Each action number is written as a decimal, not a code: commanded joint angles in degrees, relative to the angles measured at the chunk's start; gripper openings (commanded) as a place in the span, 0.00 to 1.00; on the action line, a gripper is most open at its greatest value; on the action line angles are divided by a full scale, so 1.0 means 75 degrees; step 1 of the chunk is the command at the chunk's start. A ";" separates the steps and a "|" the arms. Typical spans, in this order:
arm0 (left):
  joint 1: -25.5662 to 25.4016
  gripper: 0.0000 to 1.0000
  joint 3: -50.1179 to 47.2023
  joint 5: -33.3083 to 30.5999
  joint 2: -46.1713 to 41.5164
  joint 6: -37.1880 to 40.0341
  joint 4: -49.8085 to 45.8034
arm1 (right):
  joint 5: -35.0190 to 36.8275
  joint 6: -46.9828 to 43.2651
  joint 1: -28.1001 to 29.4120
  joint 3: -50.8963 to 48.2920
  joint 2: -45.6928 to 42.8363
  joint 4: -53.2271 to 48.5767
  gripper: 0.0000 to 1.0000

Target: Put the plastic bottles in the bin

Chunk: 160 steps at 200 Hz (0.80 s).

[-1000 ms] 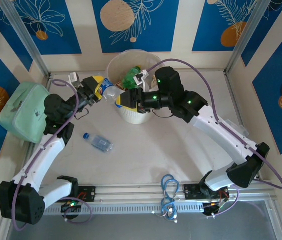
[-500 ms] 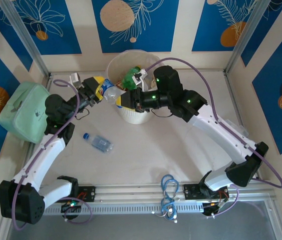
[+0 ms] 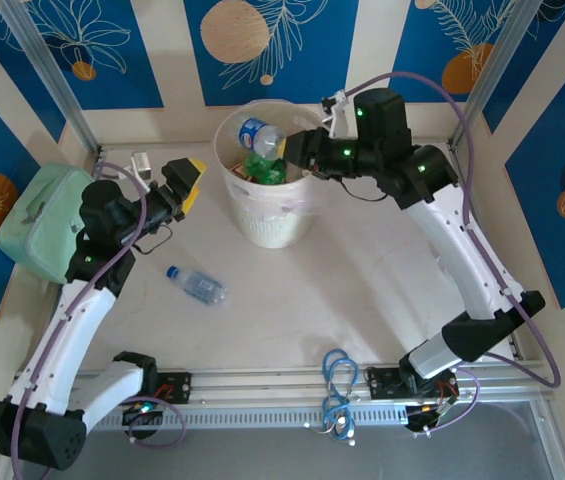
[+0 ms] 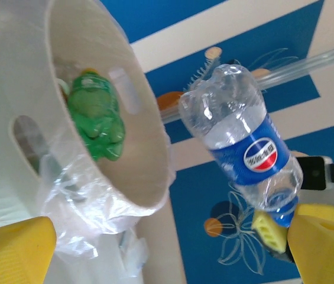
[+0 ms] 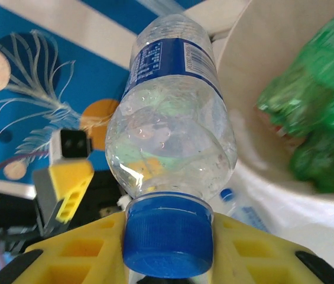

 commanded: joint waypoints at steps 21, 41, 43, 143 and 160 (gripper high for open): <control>-0.0024 1.00 -0.0126 -0.0590 -0.0170 0.0762 -0.1352 | 0.1595 -0.0922 -0.0167 0.0986 0.0716 -0.1507 0.33; -0.0029 1.00 -0.0046 -0.0683 -0.0210 0.1014 -0.1697 | 0.2378 -0.1057 -0.0190 0.1234 0.0958 -0.1867 0.33; -0.0024 1.00 -0.0036 -0.0694 -0.0225 0.1037 -0.1719 | 0.2431 -0.1077 -0.0196 0.1239 0.0976 -0.1884 0.33; 0.0185 1.00 0.0242 -0.2881 -0.0345 0.1821 -0.5099 | 0.3513 -0.1352 -0.0074 0.1020 0.1149 -0.2009 0.83; 0.0326 1.00 0.0062 -0.2909 -0.0396 0.1810 -0.5215 | 0.3440 -0.1332 -0.0050 0.0940 0.0973 -0.1971 0.83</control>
